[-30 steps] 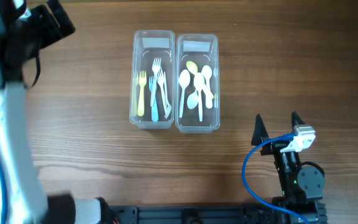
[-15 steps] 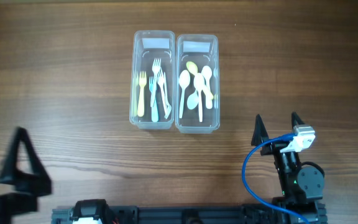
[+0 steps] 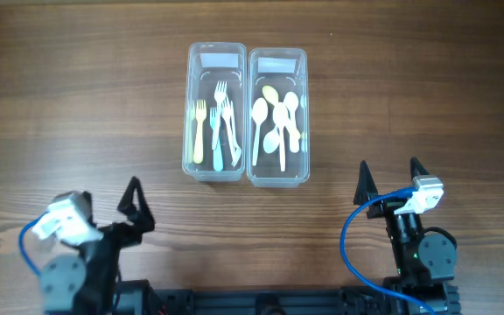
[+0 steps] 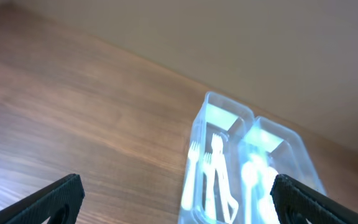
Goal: Pack container
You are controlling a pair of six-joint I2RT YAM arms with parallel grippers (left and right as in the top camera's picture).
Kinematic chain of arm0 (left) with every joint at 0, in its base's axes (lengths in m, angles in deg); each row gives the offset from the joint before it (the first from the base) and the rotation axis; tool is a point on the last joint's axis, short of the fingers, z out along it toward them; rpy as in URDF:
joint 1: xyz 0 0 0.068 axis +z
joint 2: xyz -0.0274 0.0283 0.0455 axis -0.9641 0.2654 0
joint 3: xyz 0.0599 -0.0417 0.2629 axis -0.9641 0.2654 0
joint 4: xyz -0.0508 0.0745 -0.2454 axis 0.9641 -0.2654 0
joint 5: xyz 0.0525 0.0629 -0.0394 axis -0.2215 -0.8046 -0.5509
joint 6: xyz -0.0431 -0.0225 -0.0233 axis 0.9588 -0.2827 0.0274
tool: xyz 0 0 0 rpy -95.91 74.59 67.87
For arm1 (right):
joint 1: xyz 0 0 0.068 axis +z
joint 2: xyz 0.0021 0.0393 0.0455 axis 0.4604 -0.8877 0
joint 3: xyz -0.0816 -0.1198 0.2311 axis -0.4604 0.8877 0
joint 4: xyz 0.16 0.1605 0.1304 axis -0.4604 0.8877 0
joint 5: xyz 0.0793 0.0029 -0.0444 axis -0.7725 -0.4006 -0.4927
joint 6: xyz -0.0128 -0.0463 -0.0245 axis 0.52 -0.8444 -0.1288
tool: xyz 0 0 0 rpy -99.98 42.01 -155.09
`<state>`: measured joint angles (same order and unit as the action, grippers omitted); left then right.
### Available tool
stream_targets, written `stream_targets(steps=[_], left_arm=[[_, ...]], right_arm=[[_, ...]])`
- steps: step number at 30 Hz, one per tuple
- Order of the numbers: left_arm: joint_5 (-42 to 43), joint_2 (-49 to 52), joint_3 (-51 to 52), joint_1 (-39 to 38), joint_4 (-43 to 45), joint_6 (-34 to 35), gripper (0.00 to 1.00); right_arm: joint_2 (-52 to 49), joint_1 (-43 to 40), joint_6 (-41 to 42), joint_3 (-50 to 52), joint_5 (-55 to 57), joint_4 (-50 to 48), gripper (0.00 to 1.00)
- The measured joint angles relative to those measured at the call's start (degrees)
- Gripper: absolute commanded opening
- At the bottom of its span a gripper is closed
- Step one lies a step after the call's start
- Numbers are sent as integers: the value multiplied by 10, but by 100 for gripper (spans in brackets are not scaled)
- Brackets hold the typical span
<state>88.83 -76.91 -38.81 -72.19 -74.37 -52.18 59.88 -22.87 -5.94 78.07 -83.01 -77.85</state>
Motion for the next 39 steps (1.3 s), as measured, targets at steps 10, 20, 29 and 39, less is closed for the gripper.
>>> stream_targets(steps=[10,20,29,39], left_arm=[[9,-31,212,0,175,2,100],[4,-68,264,0,201,2,100],[-15,-68,264,0,215,-110,100],[-15,-68,264,0,202,-146,100]], right_arm=[[0,0,-1,0,0,0,100],[0,0,-4,0,0,0,100],[0,0,-4,0,0,0,100],[0,0,-4,0,0,0,100]])
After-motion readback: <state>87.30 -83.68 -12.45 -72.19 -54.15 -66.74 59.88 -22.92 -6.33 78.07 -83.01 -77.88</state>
